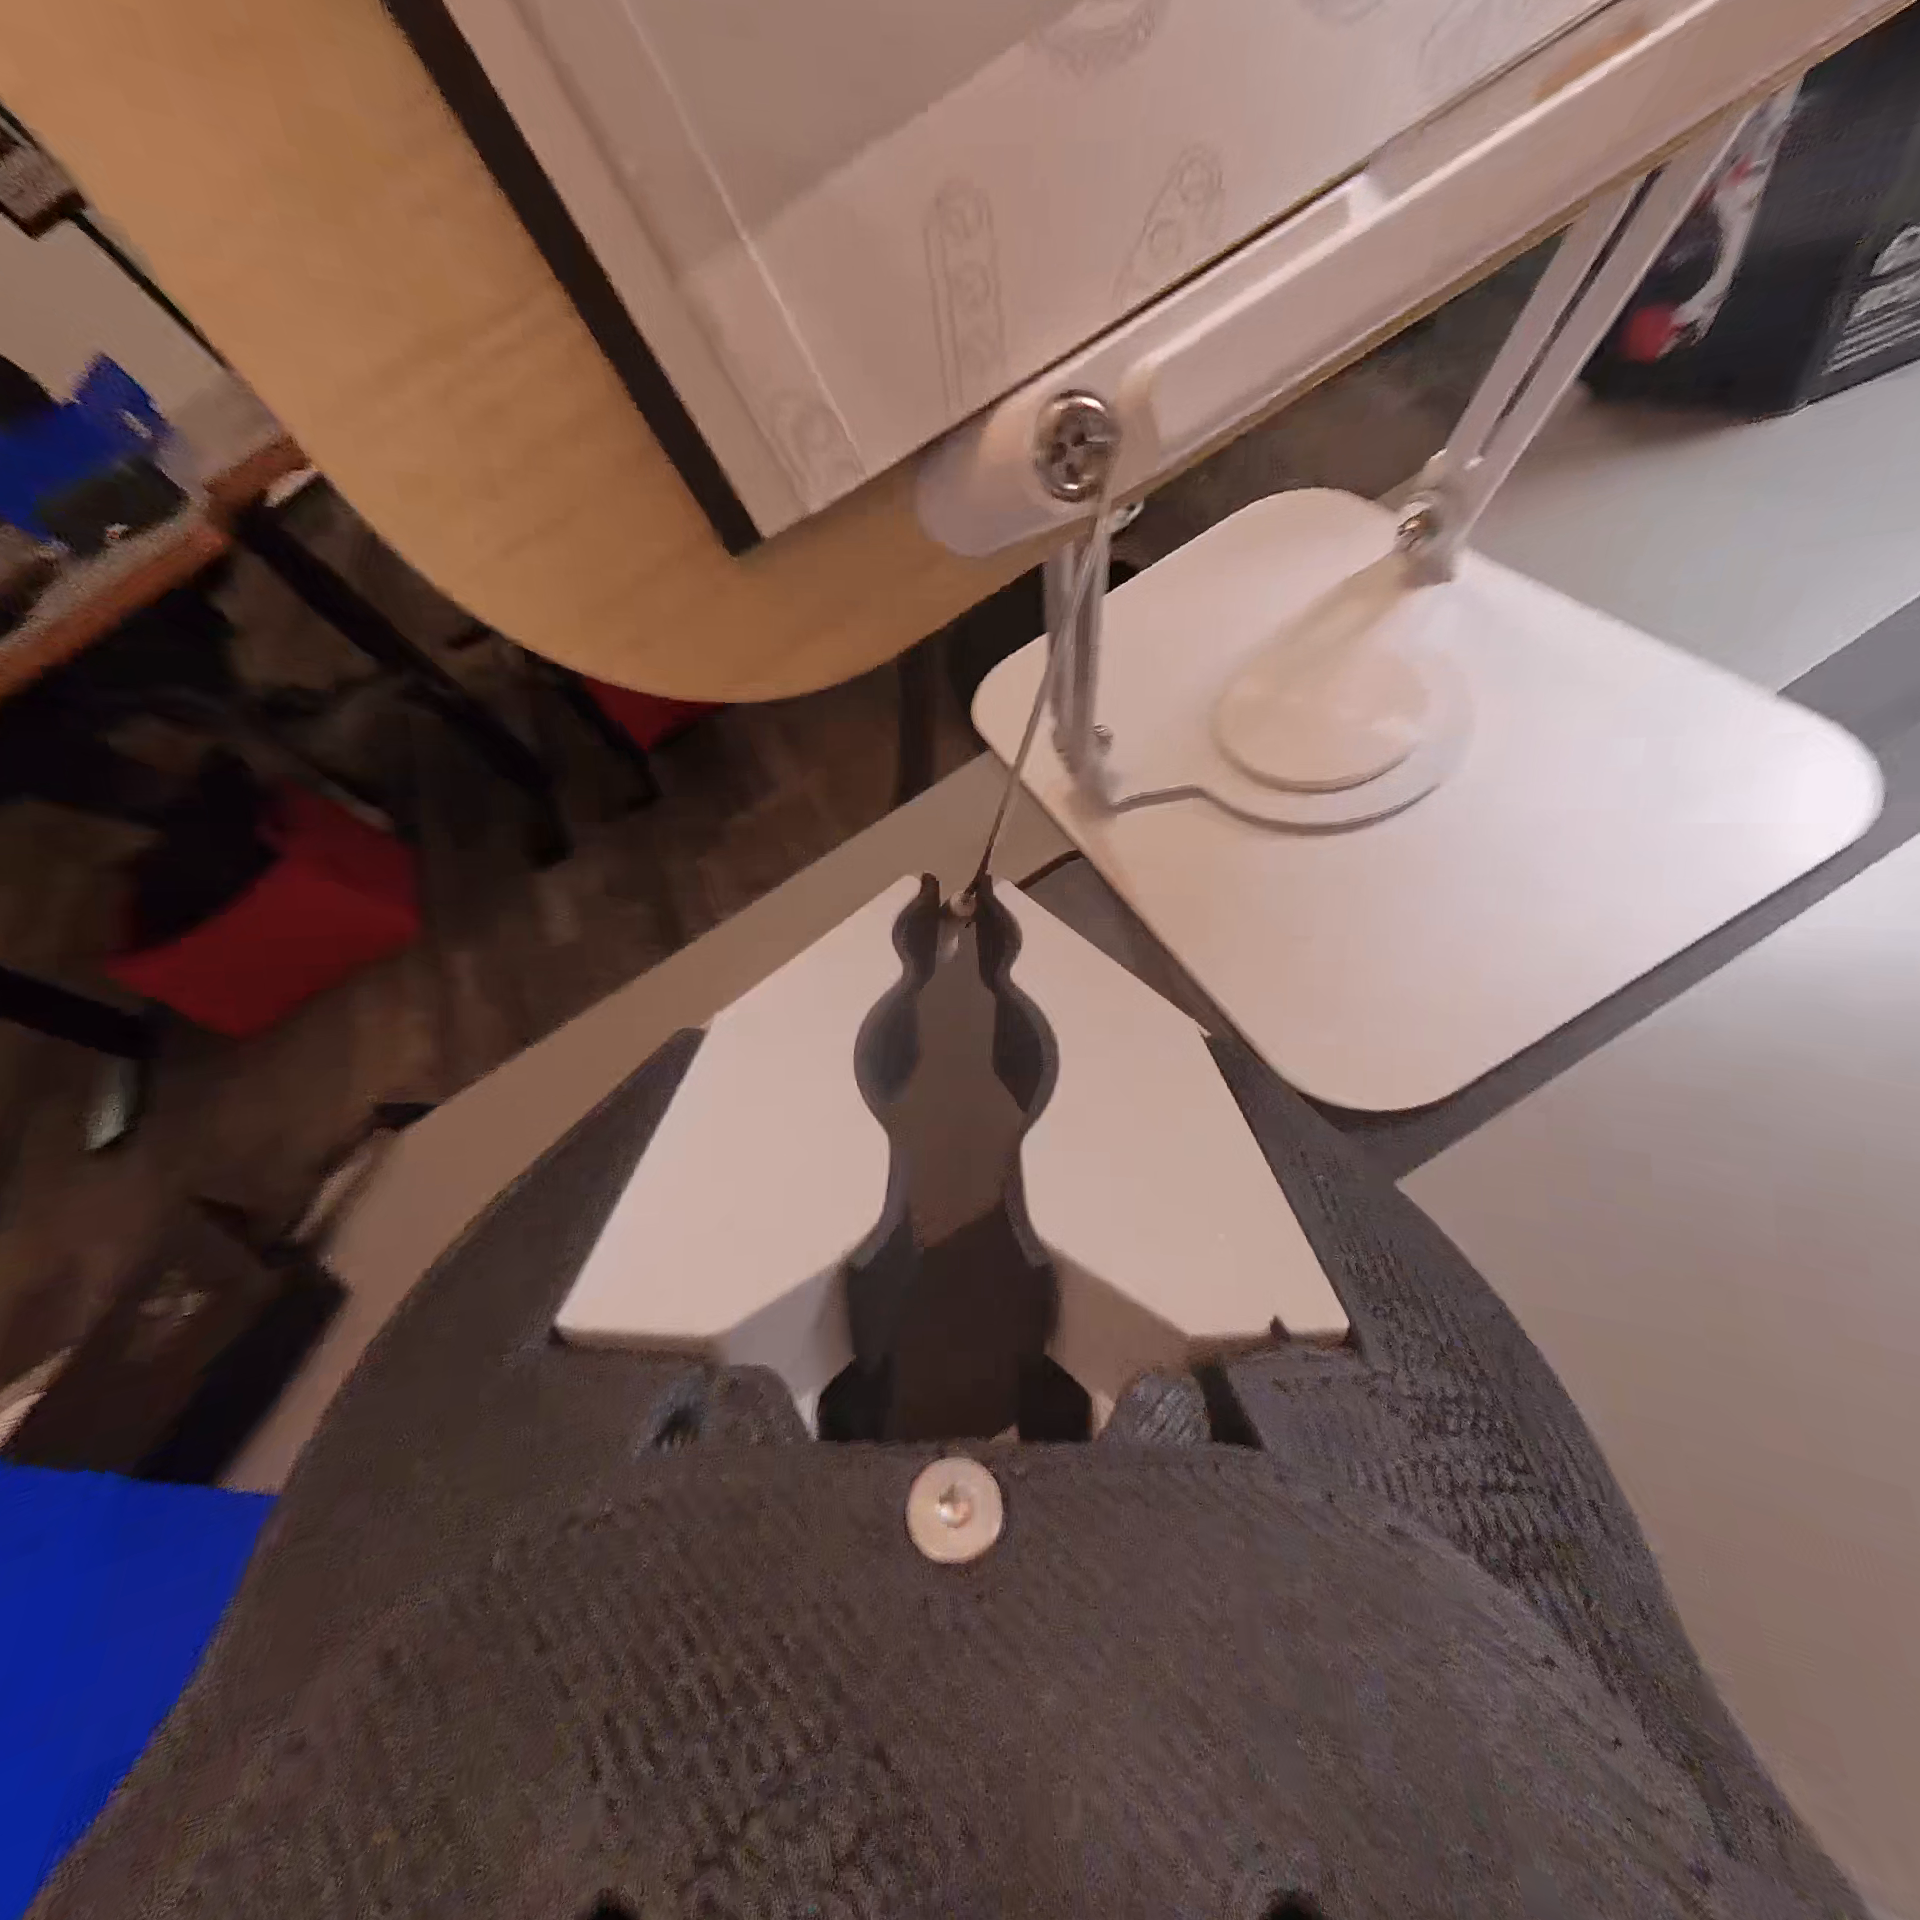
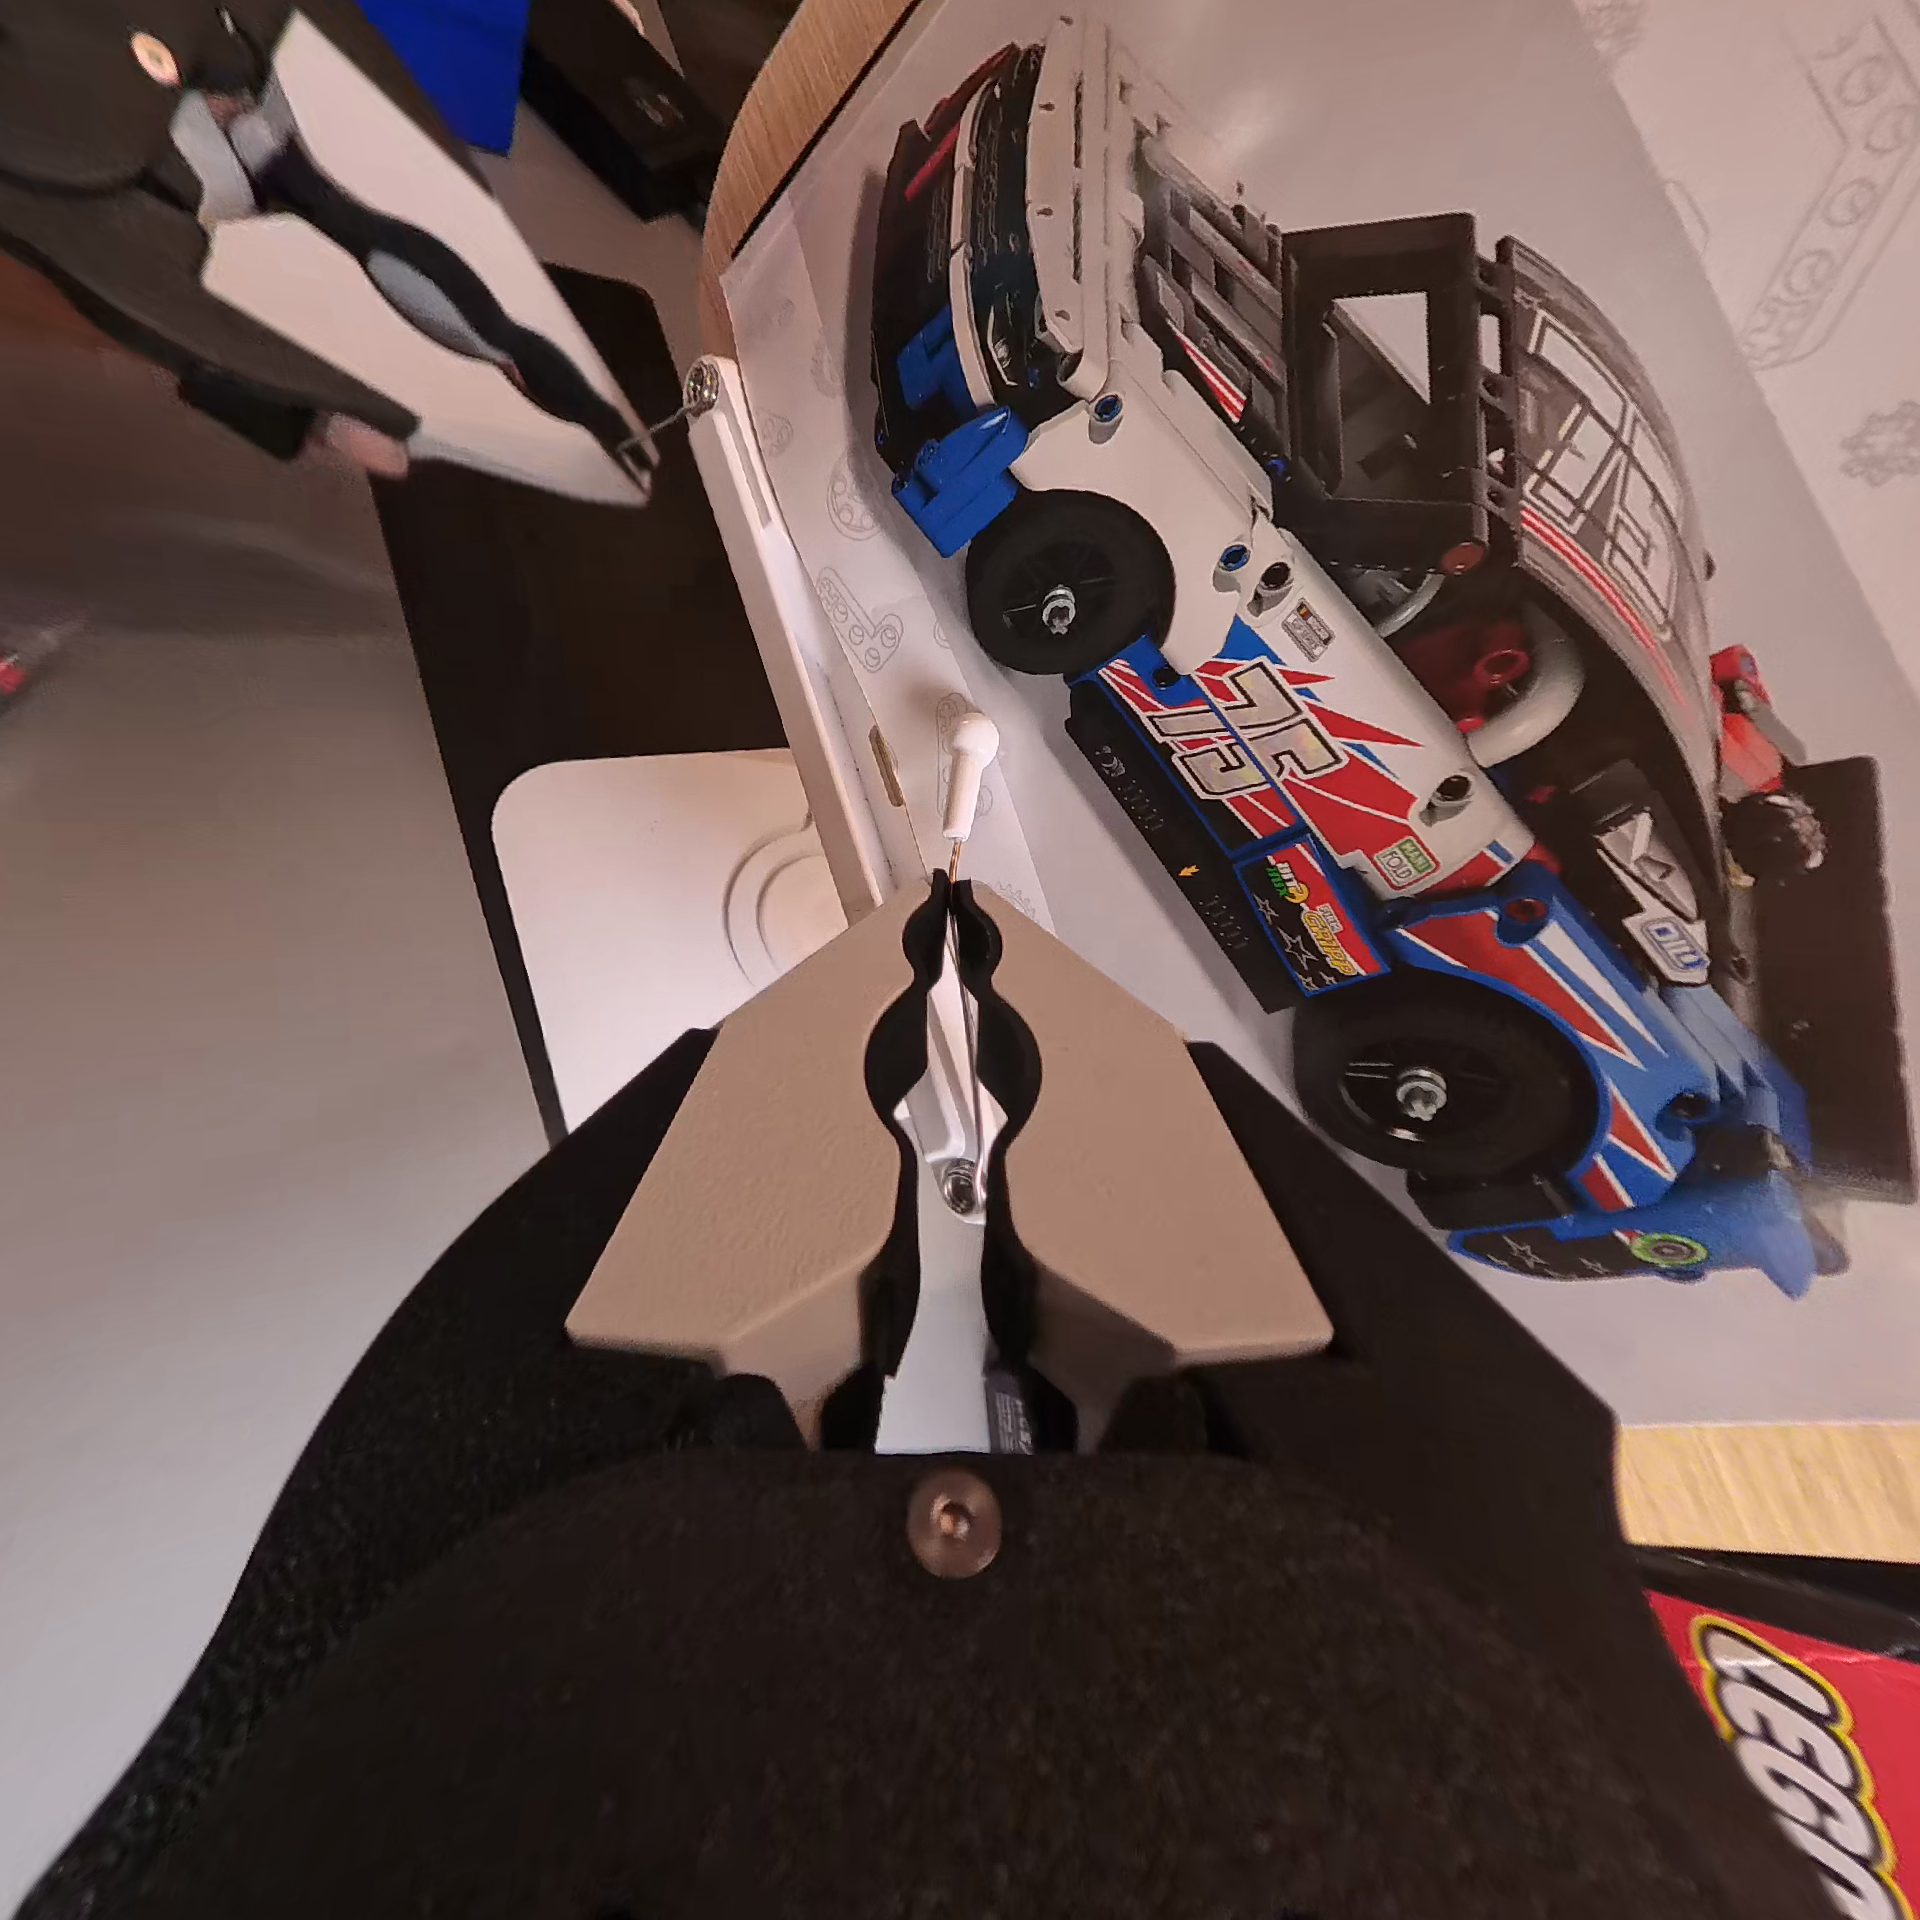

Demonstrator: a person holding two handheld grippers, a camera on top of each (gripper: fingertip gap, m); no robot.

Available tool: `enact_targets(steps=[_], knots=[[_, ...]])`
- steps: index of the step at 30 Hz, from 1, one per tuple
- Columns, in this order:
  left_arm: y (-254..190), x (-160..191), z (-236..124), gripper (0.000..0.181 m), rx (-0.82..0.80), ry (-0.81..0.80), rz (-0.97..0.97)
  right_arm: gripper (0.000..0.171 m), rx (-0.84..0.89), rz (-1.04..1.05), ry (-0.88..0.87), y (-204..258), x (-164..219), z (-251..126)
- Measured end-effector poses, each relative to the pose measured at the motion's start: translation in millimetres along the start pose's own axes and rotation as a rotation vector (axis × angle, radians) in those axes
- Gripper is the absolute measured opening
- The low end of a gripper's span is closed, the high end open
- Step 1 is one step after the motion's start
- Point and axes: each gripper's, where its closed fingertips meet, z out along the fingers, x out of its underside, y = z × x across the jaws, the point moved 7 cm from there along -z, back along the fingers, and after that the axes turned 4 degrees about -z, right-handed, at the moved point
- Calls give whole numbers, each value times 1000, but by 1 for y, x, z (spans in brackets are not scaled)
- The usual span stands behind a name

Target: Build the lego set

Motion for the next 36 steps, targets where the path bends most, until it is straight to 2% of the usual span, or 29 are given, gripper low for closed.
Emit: enact_targets(steps=[3,5,10,12,14,16,18,20,21,22,24,26,28,30,34,36], knots=[[22,-11,-18,9,-131,-42,60,0,1,-12,15,0,-1,0],[31,-24,-31,11,-162,-83,17,0,5,-6,7,1,-1,2],[34,-53,-34,12,-271,-135,51,0,22,38,-26,1,2,2],[33,-65,-33,11,-301,-174,68,0,28,36,-29,1,2,2],[30,-77,-32,0,-340,-251,118,0,24,44,-29,1,2,3],[16,-100,-41,2,-267,-424,166,0,24,43,-31,1,2,3],[6,-114,-37,10,-217,-406,190,0,28,44,-33,2,2,3],[12,-119,-41,0,-259,-411,120,0,35,52,-35,2,2,3],[19,-118,-47,0,-268,-439,40,0,40,55,-34,2,2,3],[27,-113,-51,7,-252,-429,-74,0,44,53,-33,3,2,2],[34,-92,-47,31,-126,-332,-320,0,54,46,-34,3,2,3],[30,-76,-39,34,-8,-290,-455,0,54,51,-36,3,2,3],[25,-72,-32,25,30,-283,-444,0,55,67,-35,3,2,3],[22,-76,-27,4,29,-285,-402,0,55,77,-29,3,2,3],[16,-85,-27,2,-15,-273,-329,0,35,127,-44,2,3,2],[2,-93,-31,0,-30,-307,-133,0,25,148,-63,2,4,3]])
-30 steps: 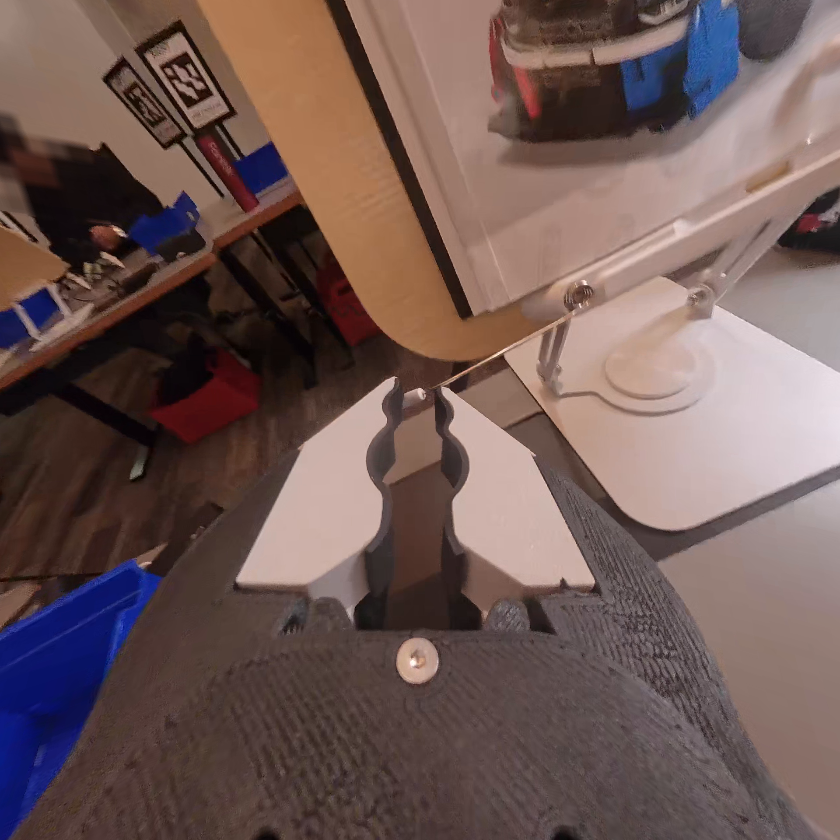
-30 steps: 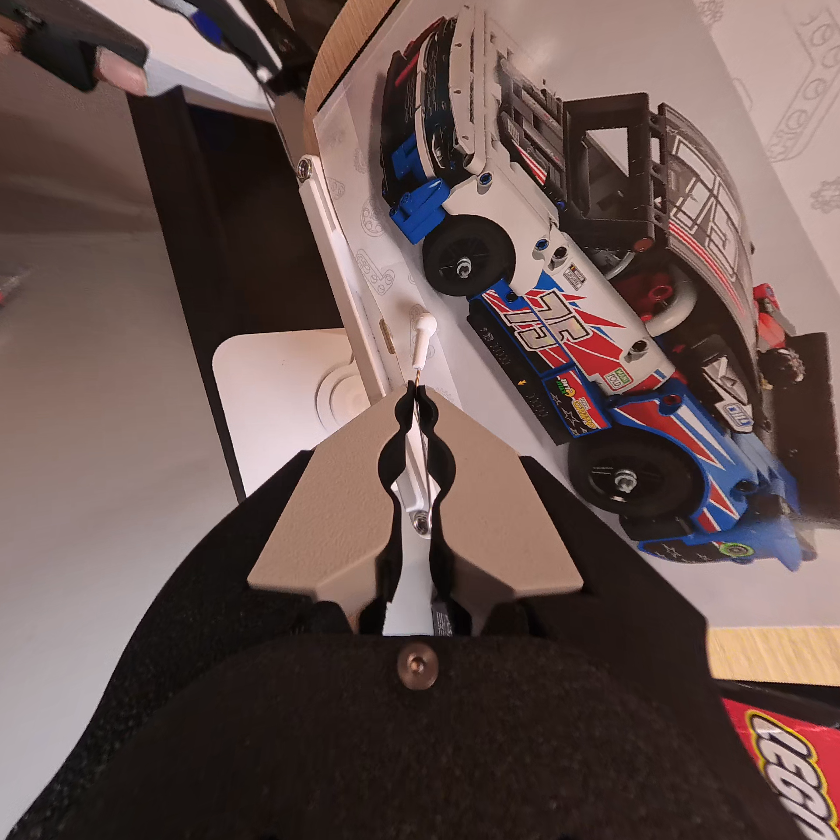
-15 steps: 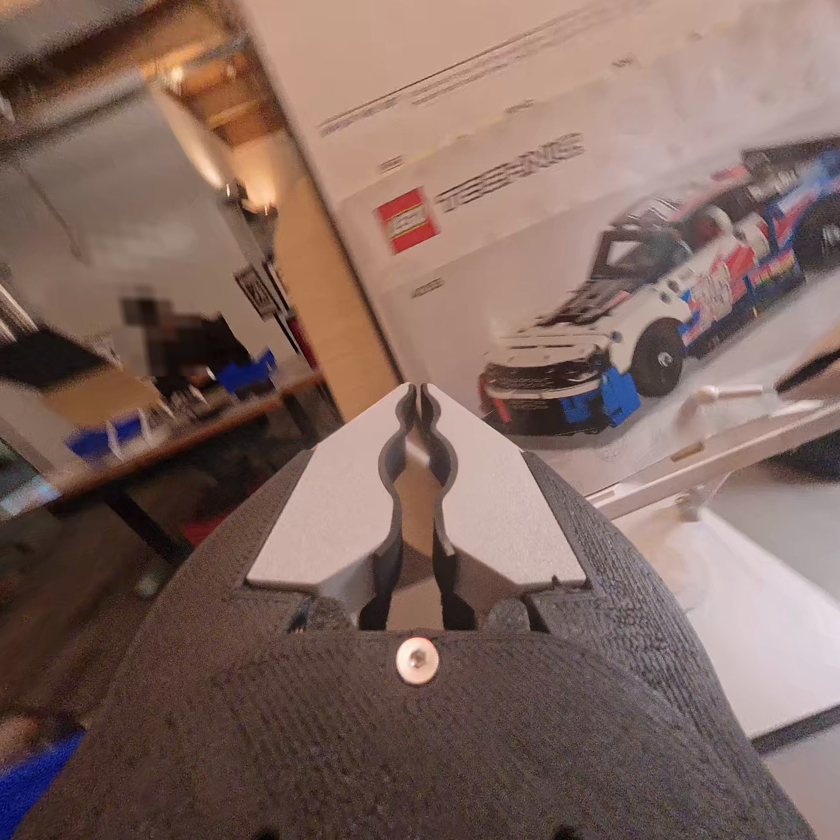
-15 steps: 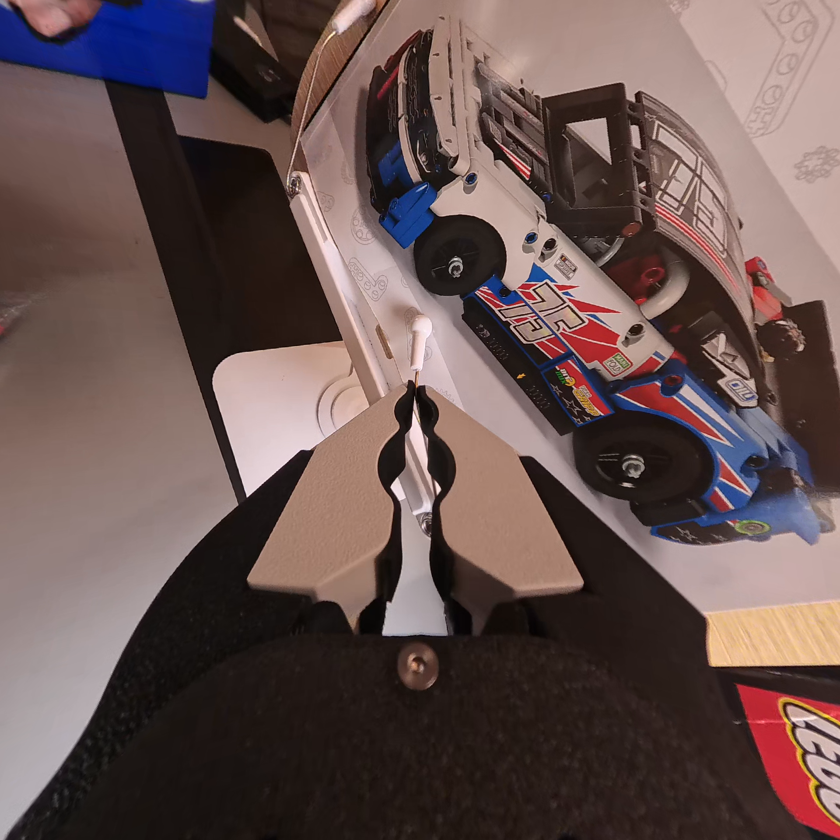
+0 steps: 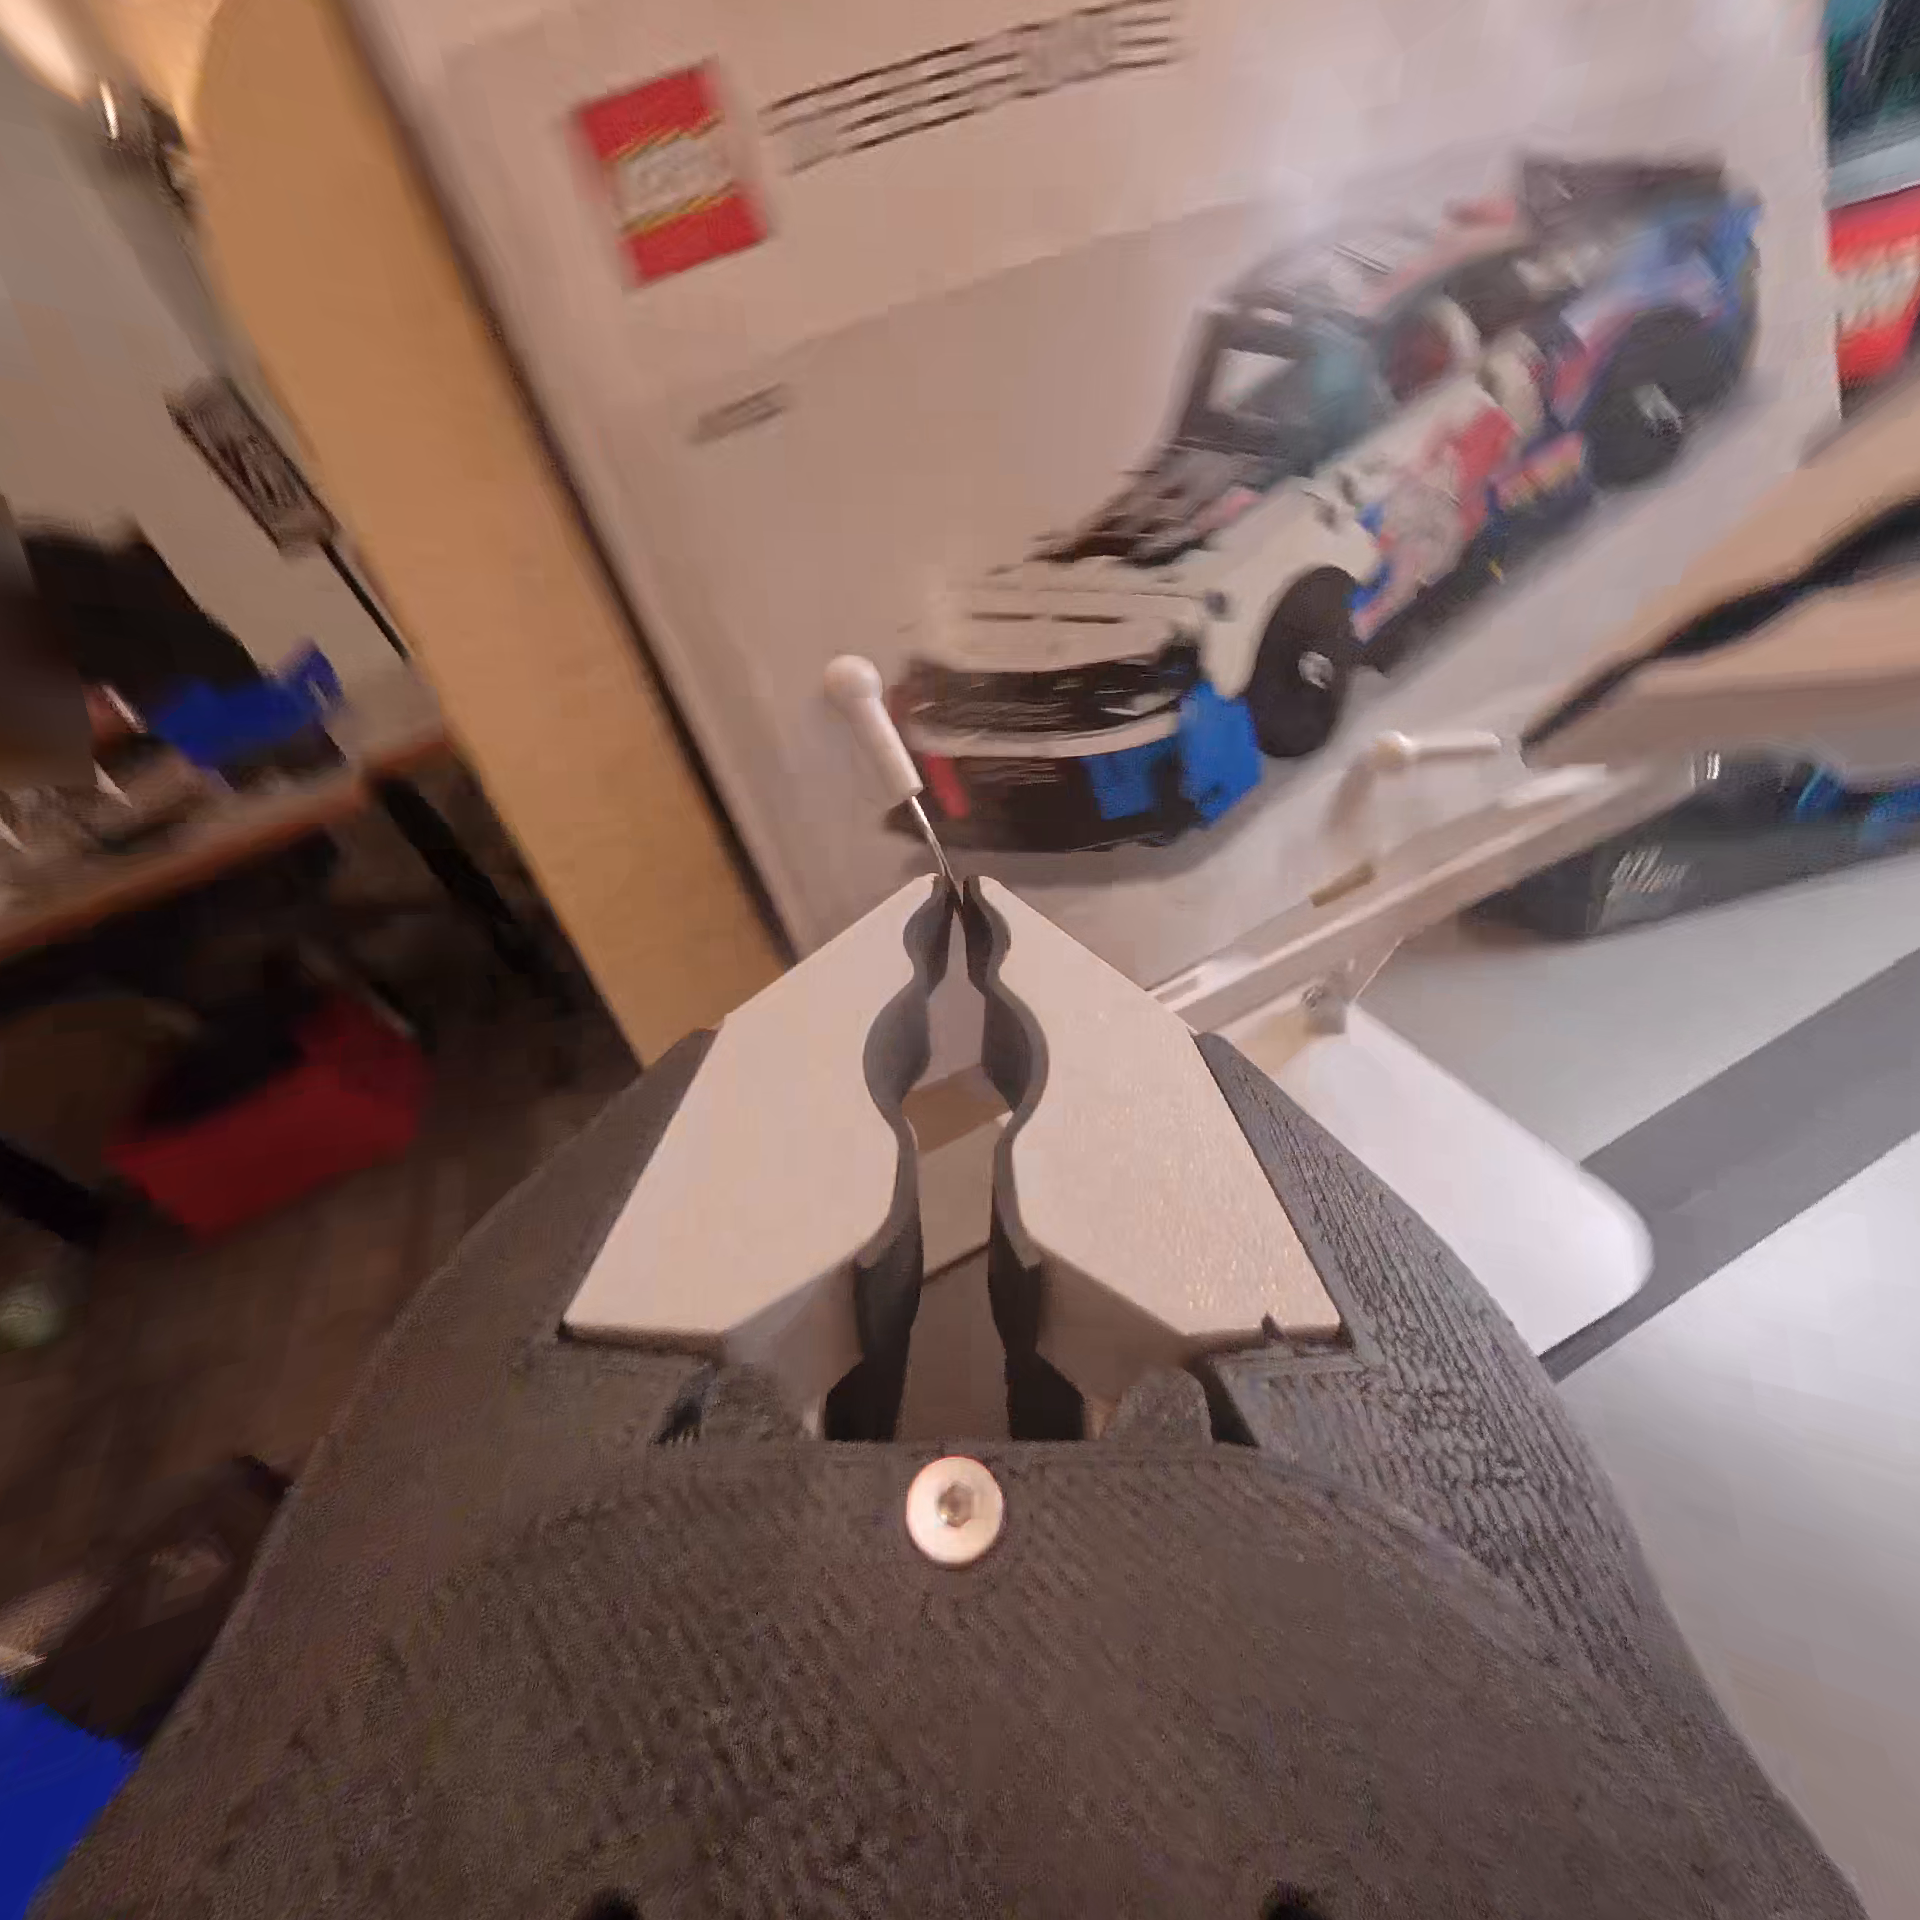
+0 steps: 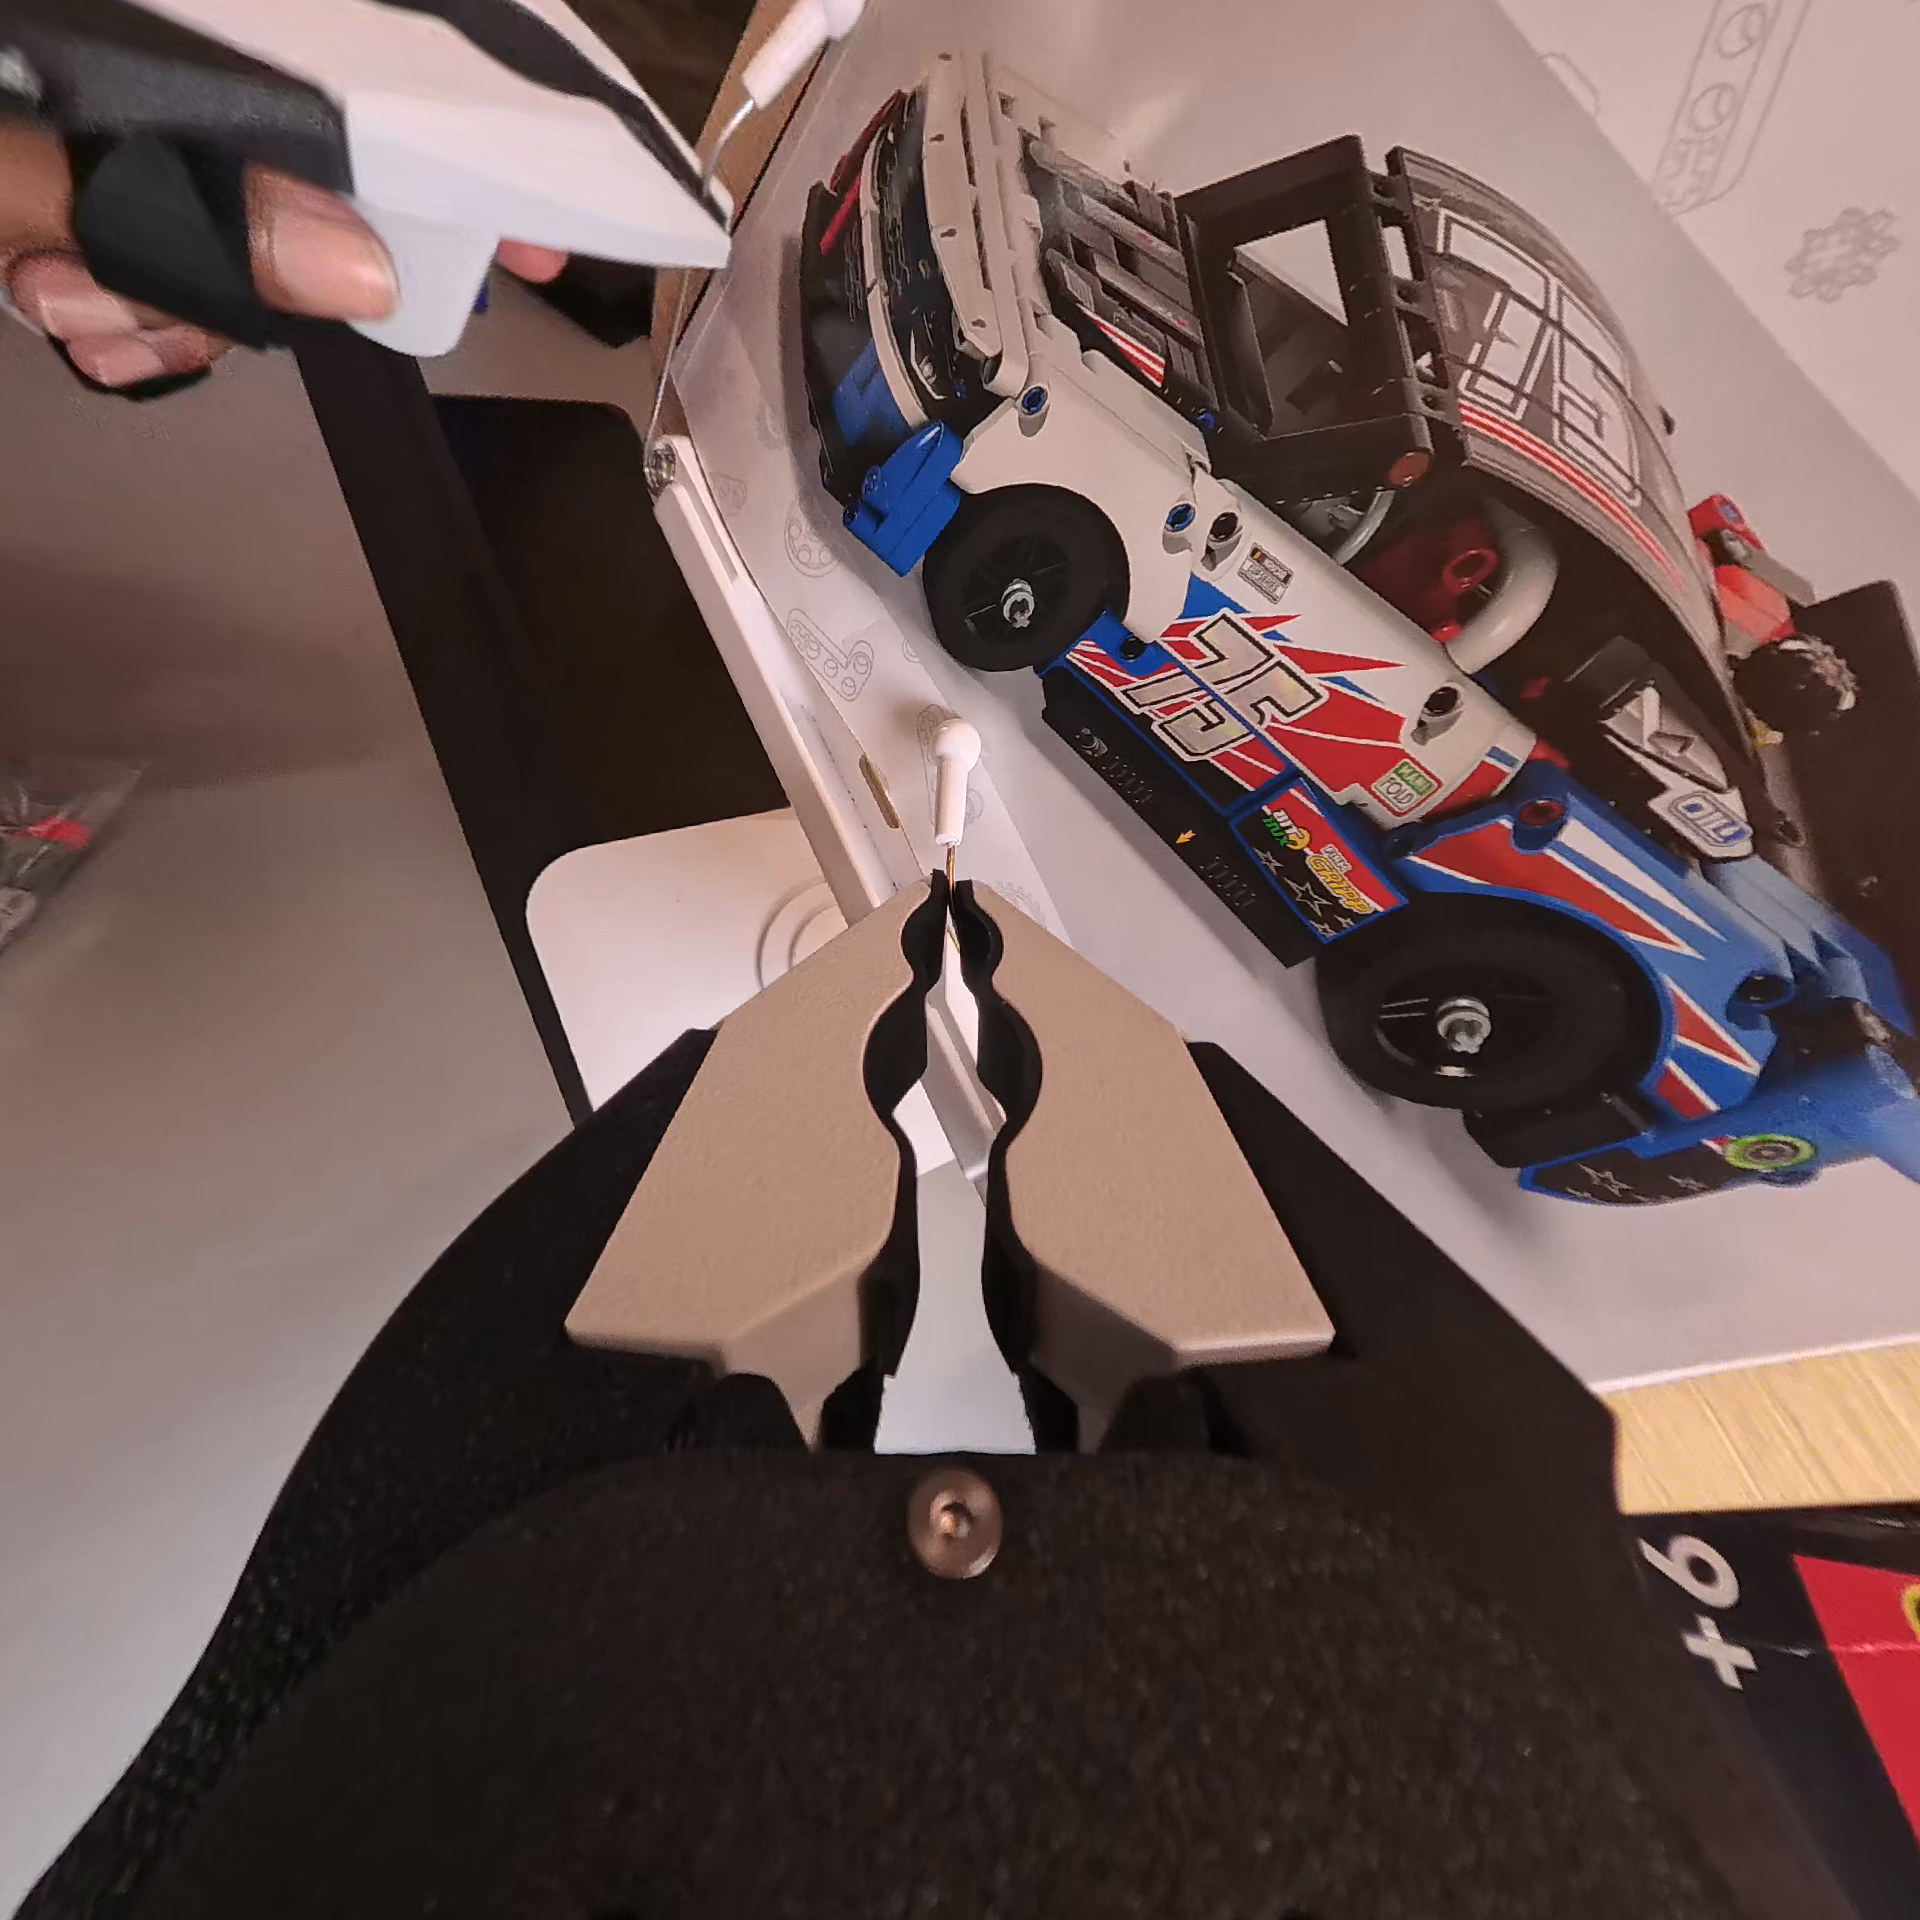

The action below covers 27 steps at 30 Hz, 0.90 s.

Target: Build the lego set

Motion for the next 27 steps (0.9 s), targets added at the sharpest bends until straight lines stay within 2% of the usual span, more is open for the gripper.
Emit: enact_targets(steps=[4,7,9,16,18,22,24,27], knots=[[-39,1,8,0,33,31,457,0,11,-5,-6,1,1,0],[-57,15,16,0,105,117,667,0,30,-14,2,2,0,-1],[-60,20,16,0,99,104,784,0,51,-15,-6,2,0,-1],[-57,17,18,0,138,143,675,0,111,-35,-26,1,0,-3],[-56,17,18,1,152,142,638,0,77,-31,-33,2,0,-4],[-56,18,18,1,158,136,651,0,19,-215,77,17,4,6],[-55,18,17,0,172,138,670,0,50,-310,122,19,1,8],[-53,15,18,0,229,164,691,0,41,-325,148,18,0,8]])
